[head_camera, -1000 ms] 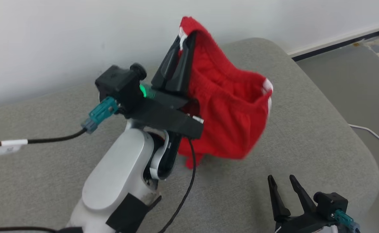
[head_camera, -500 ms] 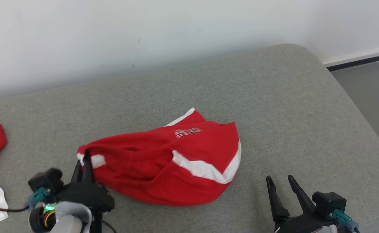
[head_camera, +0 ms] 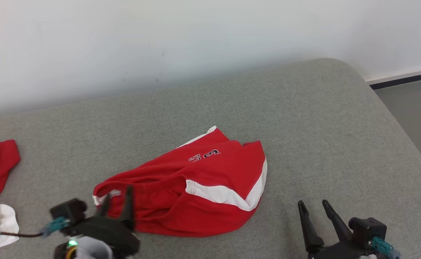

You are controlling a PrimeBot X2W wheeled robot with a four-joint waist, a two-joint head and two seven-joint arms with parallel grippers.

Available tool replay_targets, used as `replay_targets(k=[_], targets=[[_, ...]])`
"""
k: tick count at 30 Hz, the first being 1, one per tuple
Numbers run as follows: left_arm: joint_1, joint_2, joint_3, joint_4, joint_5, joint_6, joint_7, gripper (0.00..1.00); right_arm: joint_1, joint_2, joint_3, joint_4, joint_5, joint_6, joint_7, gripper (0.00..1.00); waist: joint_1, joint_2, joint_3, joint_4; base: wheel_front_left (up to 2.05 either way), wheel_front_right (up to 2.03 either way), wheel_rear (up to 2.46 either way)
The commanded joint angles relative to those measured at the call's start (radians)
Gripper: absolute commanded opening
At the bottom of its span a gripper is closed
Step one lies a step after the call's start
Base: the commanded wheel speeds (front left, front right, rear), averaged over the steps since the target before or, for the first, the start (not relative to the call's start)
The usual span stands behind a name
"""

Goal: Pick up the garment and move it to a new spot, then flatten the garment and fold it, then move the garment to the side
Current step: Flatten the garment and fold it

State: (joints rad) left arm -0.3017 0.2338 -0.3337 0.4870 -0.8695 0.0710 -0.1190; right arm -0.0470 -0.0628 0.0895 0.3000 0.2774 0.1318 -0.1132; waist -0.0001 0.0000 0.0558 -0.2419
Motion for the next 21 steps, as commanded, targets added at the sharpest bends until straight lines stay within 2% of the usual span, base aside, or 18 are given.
replay_targets(k=[1, 7, 13, 18, 19, 21], targets=[[0.022, -0.011, -0.014, -0.023, -0.008, -0.01, 0.015, 1.0, 0.01, -0.001, -0.001, -0.004, -0.003, -0.002, 0.002, 1.0, 0.0001, 0.0, -0.002, 0.002, 0.0, 0.0, 0.0], [-0.02, -0.061, -0.121, -0.105, 0.023, -0.014, 0.124, 1.0, 0.004, 0.002, 0.003, -0.009, -0.005, -0.002, 0.003, 1.0, 0.0001, 0.0, 0.003, -0.003, 0.0, 0.0, 0.0], [-0.085, -0.089, -0.18, -0.046, 0.064, 0.021, 0.18, 1.0, -0.014, 0.006, 0.016, -0.001, 0.008, -0.002, -0.007, 1.0, 0.0001, 0.0, 0.021, -0.043, 0.0, 0.0, 0.0], [-0.126, -0.095, -0.201, 0.013, 0.083, 0.02, 0.199, 1.0, -0.009, 0.007, 0.005, 0.008, 0.012, -0.002, -0.015, 1.0, 0.0001, 0.0, 0.032, -0.073, 0.0, 0.0, 0.0], [-0.131, -0.094, -0.205, 0.022, 0.086, 0.018, 0.2, 0.87, -0.01, 0.007, 0.005, 0.01, 0.013, -0.002, -0.019, 1.0, 0.0001, 0.0, 0.034, -0.077, 0.0, 0.0, 0.0], [-0.138, -0.094, -0.21, 0.039, 0.09, 0.009, 0.194, 0.09, -0.012, 0.007, 0.004, 0.016, 0.014, -0.002, -0.022, 1.0, 0.0001, 0.0, 0.035, -0.08, 0.0, 0.0, 0.0]])
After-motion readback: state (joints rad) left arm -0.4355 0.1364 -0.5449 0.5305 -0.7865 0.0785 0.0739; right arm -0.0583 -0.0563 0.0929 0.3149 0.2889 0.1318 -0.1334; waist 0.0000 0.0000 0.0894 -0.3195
